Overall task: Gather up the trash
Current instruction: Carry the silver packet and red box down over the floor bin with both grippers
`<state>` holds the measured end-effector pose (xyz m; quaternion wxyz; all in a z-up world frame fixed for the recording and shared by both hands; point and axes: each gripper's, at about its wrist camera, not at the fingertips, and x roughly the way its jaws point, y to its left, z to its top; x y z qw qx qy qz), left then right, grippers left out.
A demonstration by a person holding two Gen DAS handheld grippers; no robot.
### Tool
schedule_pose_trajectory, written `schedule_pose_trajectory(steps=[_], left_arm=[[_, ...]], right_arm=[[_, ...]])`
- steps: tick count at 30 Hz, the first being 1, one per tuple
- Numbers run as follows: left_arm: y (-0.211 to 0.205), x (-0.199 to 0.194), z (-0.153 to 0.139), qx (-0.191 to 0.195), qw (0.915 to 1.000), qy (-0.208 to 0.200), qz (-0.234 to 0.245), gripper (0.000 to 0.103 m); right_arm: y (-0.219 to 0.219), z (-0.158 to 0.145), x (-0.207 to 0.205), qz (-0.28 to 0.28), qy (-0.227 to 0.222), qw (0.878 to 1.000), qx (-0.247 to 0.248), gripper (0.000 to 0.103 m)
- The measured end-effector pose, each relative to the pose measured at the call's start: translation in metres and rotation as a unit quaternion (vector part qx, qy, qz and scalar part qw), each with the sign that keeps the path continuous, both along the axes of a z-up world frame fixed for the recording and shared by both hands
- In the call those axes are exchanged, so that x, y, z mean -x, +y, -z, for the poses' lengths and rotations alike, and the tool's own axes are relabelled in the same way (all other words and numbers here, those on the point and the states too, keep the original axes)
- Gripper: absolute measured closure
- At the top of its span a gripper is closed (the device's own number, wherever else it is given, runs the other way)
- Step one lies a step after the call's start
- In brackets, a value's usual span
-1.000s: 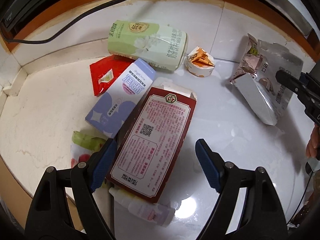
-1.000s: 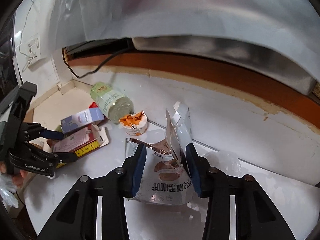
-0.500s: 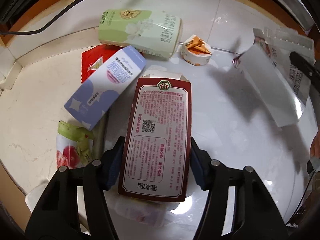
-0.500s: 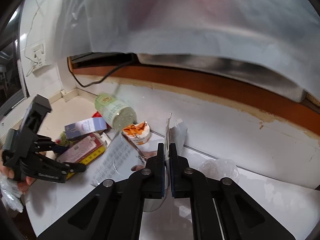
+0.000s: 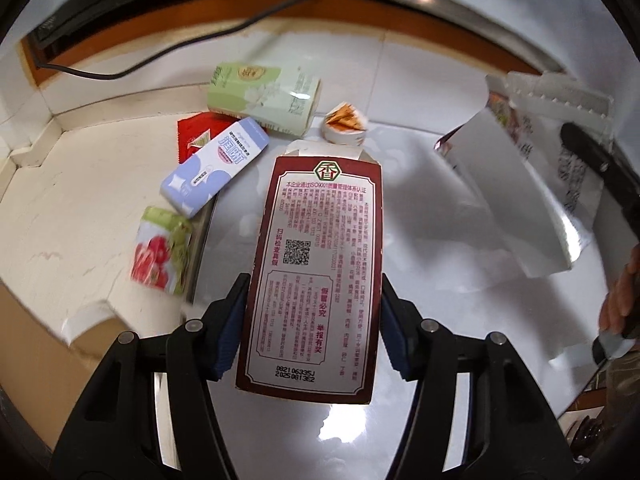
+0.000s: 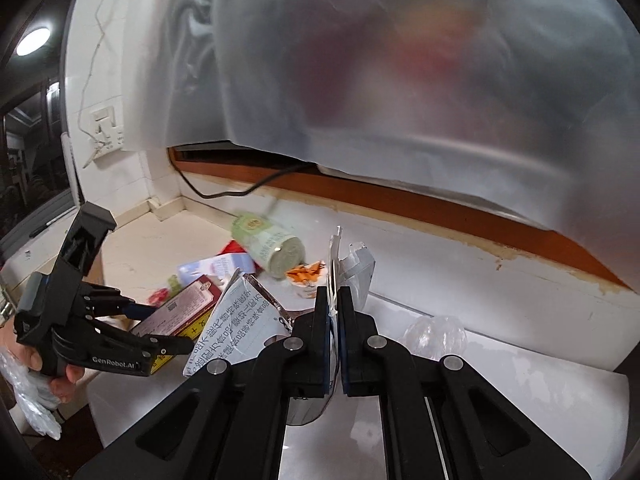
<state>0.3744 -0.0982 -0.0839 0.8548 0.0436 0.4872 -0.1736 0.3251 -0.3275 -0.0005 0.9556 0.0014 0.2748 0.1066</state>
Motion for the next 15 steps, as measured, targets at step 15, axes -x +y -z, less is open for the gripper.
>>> schedule_pose_trajectory(steps=[15], left_arm=[[0.046, 0.168, -0.059, 0.056, 0.9963, -0.065, -0.004, 0.047]], right_arm=[[0.046, -0.035, 0.16, -0.061, -0.007, 0.998, -0.03, 0.1]])
